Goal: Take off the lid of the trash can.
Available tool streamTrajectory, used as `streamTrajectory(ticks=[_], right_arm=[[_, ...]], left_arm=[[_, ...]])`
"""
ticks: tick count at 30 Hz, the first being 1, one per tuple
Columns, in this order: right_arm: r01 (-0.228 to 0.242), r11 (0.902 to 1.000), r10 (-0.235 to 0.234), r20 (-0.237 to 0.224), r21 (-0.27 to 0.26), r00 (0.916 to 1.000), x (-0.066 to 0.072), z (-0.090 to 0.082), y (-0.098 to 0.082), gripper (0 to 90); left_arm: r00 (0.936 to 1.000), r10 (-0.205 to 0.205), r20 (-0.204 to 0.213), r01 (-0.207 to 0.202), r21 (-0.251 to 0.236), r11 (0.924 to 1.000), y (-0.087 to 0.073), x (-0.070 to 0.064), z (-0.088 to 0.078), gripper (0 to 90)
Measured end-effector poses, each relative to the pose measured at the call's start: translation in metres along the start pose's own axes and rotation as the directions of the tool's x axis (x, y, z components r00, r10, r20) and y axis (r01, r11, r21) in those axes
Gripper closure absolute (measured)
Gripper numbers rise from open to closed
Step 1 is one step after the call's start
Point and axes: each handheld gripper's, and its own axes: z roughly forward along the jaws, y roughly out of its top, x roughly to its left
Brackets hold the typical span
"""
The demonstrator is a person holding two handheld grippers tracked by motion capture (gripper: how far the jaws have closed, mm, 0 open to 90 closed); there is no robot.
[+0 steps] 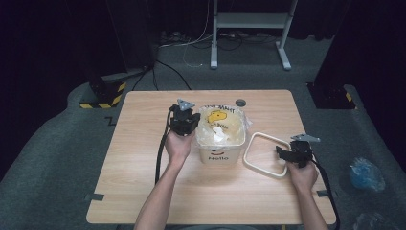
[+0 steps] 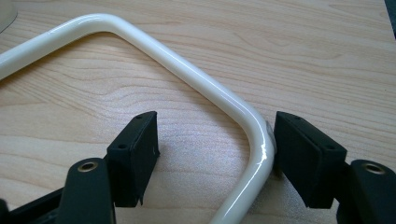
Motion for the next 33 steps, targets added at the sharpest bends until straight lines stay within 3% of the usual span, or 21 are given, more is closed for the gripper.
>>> streamTrajectory(ticks=[6, 22, 33], right_arm=[[0.0, 1.0, 0.0, 0.0, 0.0, 1.0, 0.0, 0.0, 0.0, 31.9], [0.0, 1.0, 0.0, 0.0, 0.0, 1.0, 0.0, 0.0, 0.0, 31.7], [0.0, 1.0, 0.0, 0.0, 0.0, 1.0, 0.0, 0.0, 0.0, 31.6]], left_arm=[[0.9998, 0.009, 0.02, -0.008, -0.035, 0.9993, 0.009, -0.003, -0.008, 89.2], [0.9977, -0.015, 0.066, 0.022, -0.108, 0.9939, 0.024, 0.0, -0.026, 89.5], [0.9973, -0.011, 0.073, 0.021, -0.137, 0.9903, 0.033, 0.0, -0.036, 89.5]])
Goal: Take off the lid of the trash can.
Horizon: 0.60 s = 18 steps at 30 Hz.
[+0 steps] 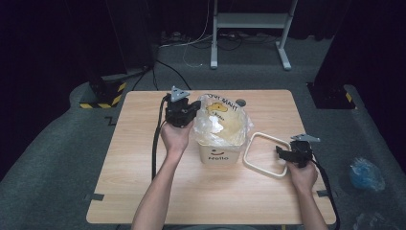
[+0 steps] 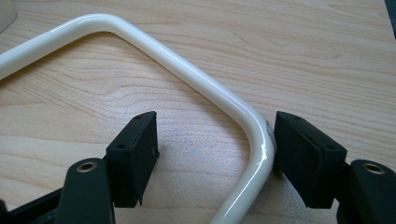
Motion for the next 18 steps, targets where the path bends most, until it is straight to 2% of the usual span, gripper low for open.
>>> streamTrajectory(ticks=[8, 18], right_arm=[[0.001, 1.0, -0.001, 0.0, -0.001, 1.0, 0.0, 0.0, 0.0, 31.5], [0.002, 1.0, -0.002, 0.001, 0.001, 1.0, 0.0, 0.0, 0.0, 31.4]], left_arm=[[0.9995, -0.027, 0.013, 0.028, -0.025, 0.9993, 0.004, 0.004, -0.006, 89.5], [0.9997, -0.021, 0.015, 0.022, -0.06, 0.9979, 0.015, 0.005, -0.017, 89.5]])
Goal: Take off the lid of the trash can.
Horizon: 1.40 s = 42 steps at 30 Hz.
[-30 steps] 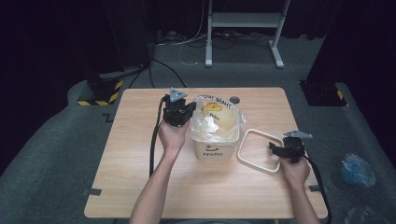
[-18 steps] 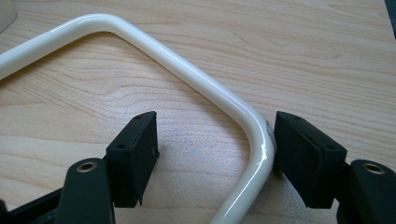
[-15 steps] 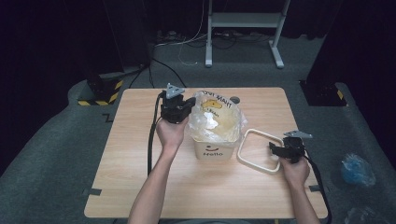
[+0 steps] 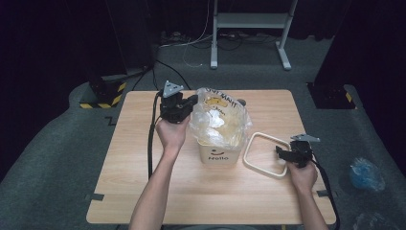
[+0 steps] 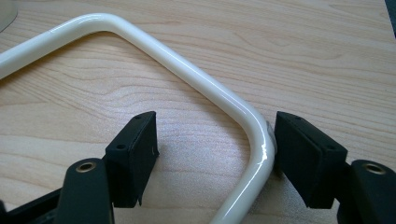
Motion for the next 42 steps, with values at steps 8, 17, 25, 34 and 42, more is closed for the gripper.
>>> streamTrajectory(ticks=[8, 17, 25, 34, 42], right_arm=[[0.0, 1.0, 0.0, 0.0, 0.0, 1.0, 0.0, 0.0, 0.0, 31.4], [0.0, 1.0, 0.0, 0.0, 0.0, 1.0, 0.0, 0.0, 0.0, 31.4], [0.0, 1.0, 0.0, 0.0, 0.0, 1.0, 0.0, 0.0, 0.0, 31.4], [0.001, 1.0, -0.001, 0.001, 0.0, 1.0, 0.0, 0.0, 0.0, 31.4], [0.001, 1.0, -0.001, 0.001, 0.0, 1.0, 0.0, 0.0, 0.0, 31.4]], left_arm=[[0.9999, -0.013, -0.001, 0.013, -0.022, 0.9997, 0.006, 0.004, -0.007, 89.5], [0.9998, -0.018, 0.002, 0.018, -0.049, 0.9986, 0.012, 0.006, -0.013, 89.5], [0.9995, -0.031, -0.002, 0.031, -0.065, 0.9974, 0.015, 0.013, -0.024, 89.5], [0.9989, -0.044, -0.017, 0.043, -0.096, 0.9945, 0.022, 0.023, -0.04, 89.6], [0.9974, -0.062, -0.036, 0.058, -0.117, 0.9914, 0.025, 0.031, -0.053, 89.6]])
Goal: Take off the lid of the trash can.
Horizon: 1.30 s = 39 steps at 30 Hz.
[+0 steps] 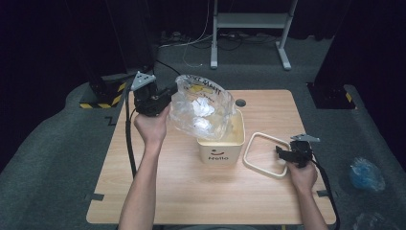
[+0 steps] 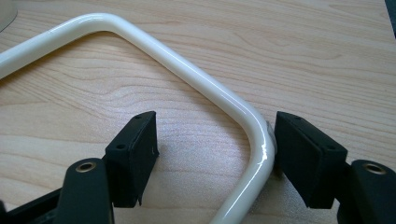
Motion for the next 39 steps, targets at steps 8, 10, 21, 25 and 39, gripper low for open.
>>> streamTrajectory(ticks=[8, 10, 21, 25, 39], right_arm=[[0.0, 1.0, 0.0, 0.0, 0.001, 1.0, 0.0, 0.0, 0.0, 31.4], [0.001, 1.0, -0.001, 0.001, 0.0, 1.0, 0.0, 0.0, 0.0, 31.3], [0.001, 1.0, -0.001, 0.001, 0.001, 1.0, 0.0, 0.0, 0.0, 31.4], [0.001, 1.0, -0.001, 0.001, 0.001, 1.0, 0.0, 0.0, 0.0, 31.4], [0.001, 1.0, -0.001, 0.001, 0.001, 1.0, 0.0, 0.0, 0.0, 31.4]], left_arm=[[0.9995, -0.005, -0.031, 0.005, -0.014, 0.9999, 0.003, 0.011, -0.016, 89.7], [0.9993, -0.011, -0.036, 0.01, -0.02, 0.9998, 0.003, 0.014, -0.019, 89.7], [0.9975, -0.04, -0.059, 0.038, -0.042, 0.9984, 0.001, 0.028, -0.035, 89.7], [0.9969, -0.045, -0.064, 0.042, -0.049, 0.9979, 0.002, 0.031, -0.039, 89.7], [0.9923, -0.055, -0.111, 0.052, -0.034, 0.9981, -0.009, 0.046, -0.049, 89.7]])
